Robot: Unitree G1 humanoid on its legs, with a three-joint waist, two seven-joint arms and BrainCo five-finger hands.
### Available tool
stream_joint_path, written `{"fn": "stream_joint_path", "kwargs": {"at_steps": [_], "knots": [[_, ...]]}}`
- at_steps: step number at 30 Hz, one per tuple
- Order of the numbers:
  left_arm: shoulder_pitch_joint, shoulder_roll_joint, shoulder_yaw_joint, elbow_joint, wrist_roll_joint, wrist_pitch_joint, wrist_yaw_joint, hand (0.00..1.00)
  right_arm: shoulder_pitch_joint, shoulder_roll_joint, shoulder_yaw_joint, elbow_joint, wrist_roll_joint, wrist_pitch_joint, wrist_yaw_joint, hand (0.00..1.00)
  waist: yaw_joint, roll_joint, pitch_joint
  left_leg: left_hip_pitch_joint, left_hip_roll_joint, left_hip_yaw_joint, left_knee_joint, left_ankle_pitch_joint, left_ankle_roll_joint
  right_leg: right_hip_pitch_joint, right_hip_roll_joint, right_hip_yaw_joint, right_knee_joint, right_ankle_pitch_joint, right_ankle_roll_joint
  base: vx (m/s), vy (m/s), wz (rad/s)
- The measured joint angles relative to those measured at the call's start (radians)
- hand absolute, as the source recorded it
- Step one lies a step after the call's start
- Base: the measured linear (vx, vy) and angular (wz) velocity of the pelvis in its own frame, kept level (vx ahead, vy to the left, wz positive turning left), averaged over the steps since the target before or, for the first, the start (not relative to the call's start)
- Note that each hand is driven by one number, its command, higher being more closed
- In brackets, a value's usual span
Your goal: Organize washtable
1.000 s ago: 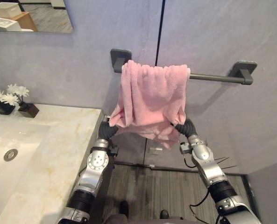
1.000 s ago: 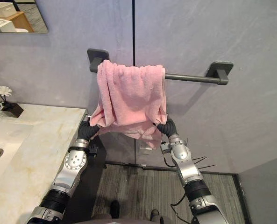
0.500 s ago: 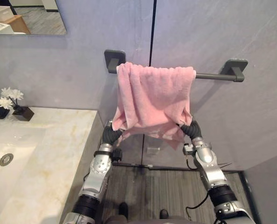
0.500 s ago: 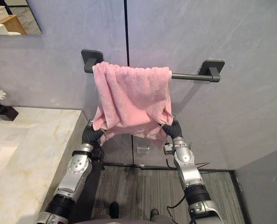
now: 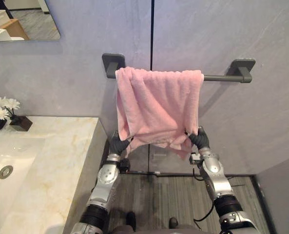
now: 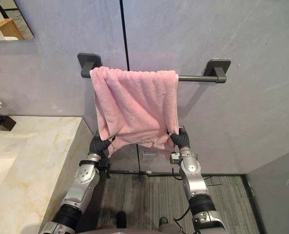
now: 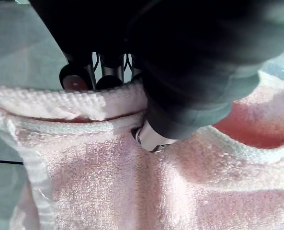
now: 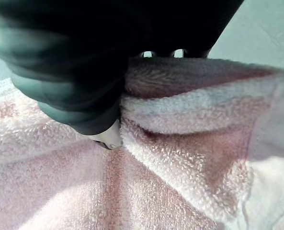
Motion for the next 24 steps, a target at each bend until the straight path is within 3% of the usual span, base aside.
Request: {"fn": "stream_joint_path", "kwargs": {"at_steps": [24], "knots": [[-0.002,-0.013,-0.029,0.001,0.0,0.0,-0.002,1.0,0.0,0.05,-0.063,-0.005,-0.012,-0.017,-0.04,1.0,-0.028,0.02,0.011,0.009,0.001,0.017,0.0,-0.008,0.0,0.006,0.0,0.017,-0.001,0.0,0.0,0.0,-0.002,-0.01]]}}
